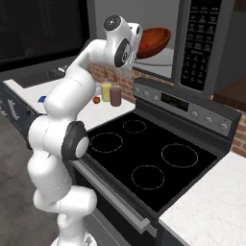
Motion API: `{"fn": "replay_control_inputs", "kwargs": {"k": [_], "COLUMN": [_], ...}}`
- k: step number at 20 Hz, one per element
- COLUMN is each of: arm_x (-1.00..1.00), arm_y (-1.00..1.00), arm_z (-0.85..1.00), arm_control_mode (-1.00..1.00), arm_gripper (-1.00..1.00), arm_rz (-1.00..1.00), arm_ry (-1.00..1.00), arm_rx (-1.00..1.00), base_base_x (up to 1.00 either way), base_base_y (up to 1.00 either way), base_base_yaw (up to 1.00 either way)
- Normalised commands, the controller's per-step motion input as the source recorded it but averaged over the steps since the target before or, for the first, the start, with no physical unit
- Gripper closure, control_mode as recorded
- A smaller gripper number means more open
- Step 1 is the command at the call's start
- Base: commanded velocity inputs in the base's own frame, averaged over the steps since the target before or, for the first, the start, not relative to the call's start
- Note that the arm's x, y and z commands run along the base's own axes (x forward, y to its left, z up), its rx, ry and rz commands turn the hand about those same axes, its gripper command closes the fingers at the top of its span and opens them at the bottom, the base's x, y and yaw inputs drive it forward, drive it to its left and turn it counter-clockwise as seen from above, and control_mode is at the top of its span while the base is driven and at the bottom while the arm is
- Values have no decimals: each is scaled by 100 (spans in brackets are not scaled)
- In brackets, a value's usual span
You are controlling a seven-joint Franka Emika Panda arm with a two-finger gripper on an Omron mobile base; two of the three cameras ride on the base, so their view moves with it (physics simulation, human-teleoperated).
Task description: Pick the bell pepper from the sink and place it in the bowl. Then pick the bowl and place it in the microwave. Then close the microwave door and press the start button.
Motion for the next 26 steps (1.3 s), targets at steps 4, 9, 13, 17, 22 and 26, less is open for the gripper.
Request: {"fn": "replay_control_inputs", "kwargs": {"k": [4,9,13,17,22,26], "arm_x": [54,45,8,-18,-83,-100], "arm_y": [-12,0,5,30,28,40], "arm_z": [-4,-14,-1,3,40,15], "arm_control_mode": [-100,-100,-100,-100,-100,-100], "arm_gripper": [100,-100,-100,-100,-100,-100], "arm_rz": [0,0,0,0,1,1], "arm_ry": [0,0,-11,-40,-15,-5], "arm_rx": [0,0,-2,-11,-10,-5], "base_base_x": [0,0,0,0,0,0], "base_base_y": [0,0,0,0,0,0], "base_base_yaw": [0,0,0,0,0,0]}}
